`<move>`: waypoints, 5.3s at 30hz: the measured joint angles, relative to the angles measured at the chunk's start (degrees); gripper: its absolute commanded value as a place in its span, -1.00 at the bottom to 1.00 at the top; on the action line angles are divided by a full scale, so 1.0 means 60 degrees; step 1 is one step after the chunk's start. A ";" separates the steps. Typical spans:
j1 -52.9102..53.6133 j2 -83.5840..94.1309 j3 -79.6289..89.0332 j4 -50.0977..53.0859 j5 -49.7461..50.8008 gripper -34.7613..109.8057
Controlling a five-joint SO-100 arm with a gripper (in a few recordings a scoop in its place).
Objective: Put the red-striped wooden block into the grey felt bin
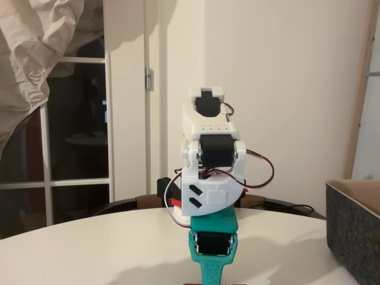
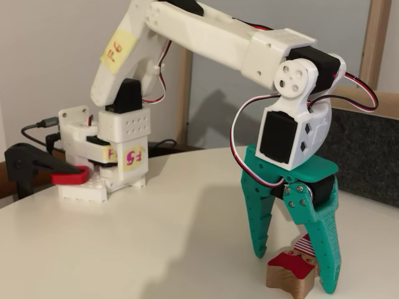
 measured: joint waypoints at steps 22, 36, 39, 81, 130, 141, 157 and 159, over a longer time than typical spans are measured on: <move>-0.0029 -0.0264 -0.0044 -0.1172 -0.0425 -0.42; 0.0190 0.0117 -0.0117 -0.1172 -0.0645 -0.47; 0.0278 0.0220 -0.0117 -0.1172 -0.0601 -0.47; -0.0366 0.7441 -0.0088 -0.1172 -0.1318 -0.48; -0.8716 0.5068 -0.0088 -0.1113 -0.6973 -0.46; -0.8672 0.4570 -0.0088 -0.0615 -0.7734 -0.10; -0.8848 0.6167 -0.0366 0.1978 -0.7910 -0.03; -0.8848 0.6621 -0.0366 0.2402 -0.7910 -0.04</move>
